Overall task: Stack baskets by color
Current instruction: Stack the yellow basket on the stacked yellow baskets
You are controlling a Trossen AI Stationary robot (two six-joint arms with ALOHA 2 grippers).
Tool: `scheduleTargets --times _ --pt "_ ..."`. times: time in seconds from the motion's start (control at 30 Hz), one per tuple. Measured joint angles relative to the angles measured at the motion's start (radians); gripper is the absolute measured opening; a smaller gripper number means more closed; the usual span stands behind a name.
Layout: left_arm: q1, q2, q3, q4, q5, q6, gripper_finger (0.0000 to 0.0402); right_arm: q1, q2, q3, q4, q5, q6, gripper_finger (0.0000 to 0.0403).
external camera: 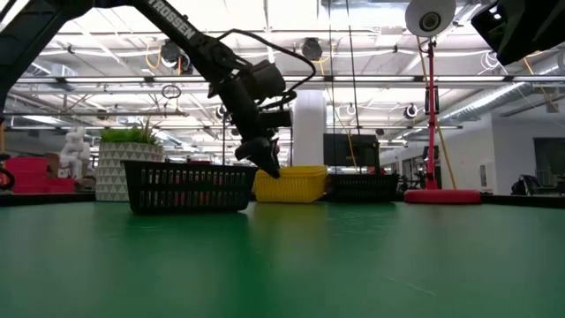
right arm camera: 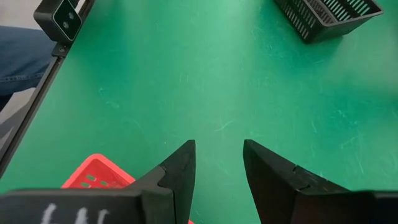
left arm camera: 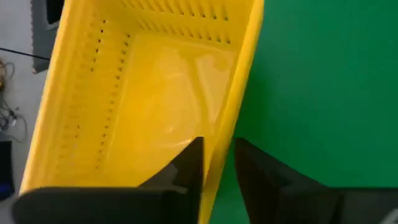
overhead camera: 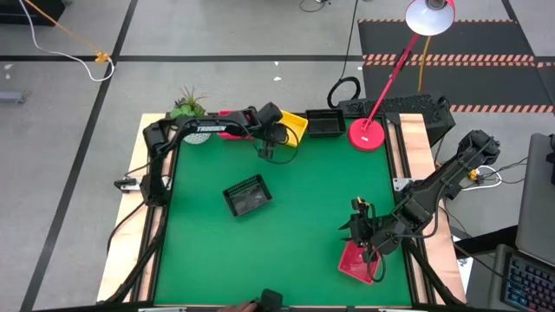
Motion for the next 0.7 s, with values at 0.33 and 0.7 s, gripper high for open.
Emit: scheduleTargets --times 0.33,0.7 --pt "-0.001 -0.007 0.000 -0.029 -0.019 -0.056 0.0016 0.000 0.000 0.000 0.000 0.000 -0.002 0.0128" --pt "0.011 -0.007 0.000 0.037 -0.062 -0.066 0.0083 0.000 0.000 0.000 0.000 0.000 -0.001 0.0128"
